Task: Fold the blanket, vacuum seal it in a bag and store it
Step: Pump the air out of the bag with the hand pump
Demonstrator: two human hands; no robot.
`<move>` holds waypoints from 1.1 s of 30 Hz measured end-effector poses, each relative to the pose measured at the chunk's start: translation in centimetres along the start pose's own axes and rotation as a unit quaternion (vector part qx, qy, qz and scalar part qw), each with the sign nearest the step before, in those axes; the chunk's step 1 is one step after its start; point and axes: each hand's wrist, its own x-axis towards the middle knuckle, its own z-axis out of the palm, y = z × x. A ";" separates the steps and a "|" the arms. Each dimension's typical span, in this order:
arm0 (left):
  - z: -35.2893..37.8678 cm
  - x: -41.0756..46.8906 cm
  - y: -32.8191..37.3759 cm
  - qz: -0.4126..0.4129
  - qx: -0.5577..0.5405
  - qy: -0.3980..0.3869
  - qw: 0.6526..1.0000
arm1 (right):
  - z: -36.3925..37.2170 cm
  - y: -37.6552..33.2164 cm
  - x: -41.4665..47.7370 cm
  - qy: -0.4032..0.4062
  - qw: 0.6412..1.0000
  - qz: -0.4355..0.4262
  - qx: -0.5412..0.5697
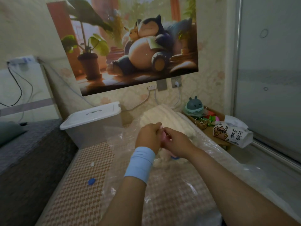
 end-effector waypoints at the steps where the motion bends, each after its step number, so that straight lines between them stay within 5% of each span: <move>1: -0.7 0.2 0.3 0.014 0.001 0.036 0.999 | 0.0 0.1 0.0 0.004 1.000 0.002 0.002; 5: -6.1 0.4 2.6 0.126 0.001 0.326 0.937 | -0.6 0.5 0.3 0.010 1.000 0.016 0.021; 8: -7.6 0.3 3.0 0.148 -0.021 0.392 0.908 | -0.7 0.6 0.4 0.007 1.000 0.014 0.021; 10: -5.7 0.3 2.4 0.124 -0.030 0.329 0.936 | -0.5 0.6 0.4 0.005 1.000 0.010 0.015; 12: -2.6 0.0 1.2 0.045 -0.054 0.158 0.985 | -0.3 0.3 0.3 0.002 1.000 0.008 0.005; 15: -0.1 -0.5 0.1 -0.030 -0.041 -0.003 0.999 | -0.1 -0.2 0.0 0.000 1.000 0.002 -0.007; 18: -2.8 -0.1 1.3 0.031 0.004 0.099 0.995 | -0.2 0.0 -0.1 0.008 1.000 0.014 0.004; 22: -8.1 -0.3 2.9 0.131 -0.037 0.326 0.936 | -0.6 0.8 0.2 0.008 1.000 0.010 0.022; 24: -8.0 -0.5 2.9 0.154 -0.027 0.349 0.924 | -0.7 0.8 0.2 0.008 1.000 0.008 0.016; 26: -5.8 -0.6 2.1 0.126 -0.024 0.296 0.947 | -0.6 0.6 0.2 -0.001 1.000 0.007 0.008; 30: -0.3 -1.1 -0.3 -0.007 -0.041 0.023 0.999 | -0.1 -0.3 -0.3 -0.012 1.000 -0.005 -0.008; 33: -0.9 -0.8 0.5 0.009 -0.009 0.014 1.000 | -0.1 -0.3 -0.4 -0.004 1.000 0.003 -0.001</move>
